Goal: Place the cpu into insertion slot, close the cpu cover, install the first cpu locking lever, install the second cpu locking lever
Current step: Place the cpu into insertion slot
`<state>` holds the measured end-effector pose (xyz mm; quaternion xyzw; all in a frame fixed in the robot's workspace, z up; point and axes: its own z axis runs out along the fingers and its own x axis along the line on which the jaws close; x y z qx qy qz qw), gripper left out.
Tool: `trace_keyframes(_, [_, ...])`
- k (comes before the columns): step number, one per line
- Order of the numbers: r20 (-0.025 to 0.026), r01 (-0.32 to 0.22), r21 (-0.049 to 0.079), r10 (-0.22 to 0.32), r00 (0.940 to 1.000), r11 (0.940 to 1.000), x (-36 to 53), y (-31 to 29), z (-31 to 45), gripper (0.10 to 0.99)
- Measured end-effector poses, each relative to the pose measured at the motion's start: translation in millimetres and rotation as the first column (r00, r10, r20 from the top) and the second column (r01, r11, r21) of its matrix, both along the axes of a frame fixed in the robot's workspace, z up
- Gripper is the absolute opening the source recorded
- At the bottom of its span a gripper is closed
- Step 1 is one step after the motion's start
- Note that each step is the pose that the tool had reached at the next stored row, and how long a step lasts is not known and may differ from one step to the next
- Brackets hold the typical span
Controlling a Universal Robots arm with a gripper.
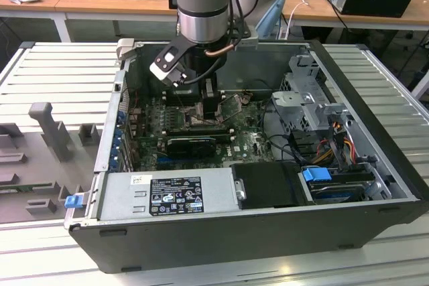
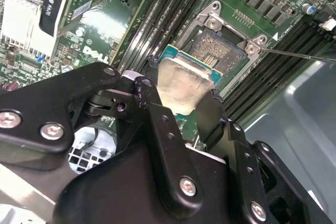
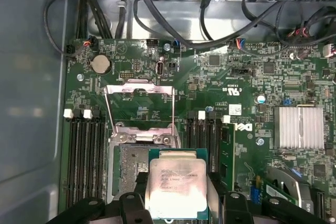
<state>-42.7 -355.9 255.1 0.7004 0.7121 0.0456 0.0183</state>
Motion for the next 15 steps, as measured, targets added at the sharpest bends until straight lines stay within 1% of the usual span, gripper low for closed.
trace_keyframes(4, [0.0001, 0.000, 0.001, 0.000, 1.0000, 1.0000, 0.1, 4.3, -4.3, 0.522])
trace_keyframes(15, [0.0000, 0.000, 0.001, 0.000, 1.0000, 1.0000, 0.0, 5.9, -9.0, 0.522])
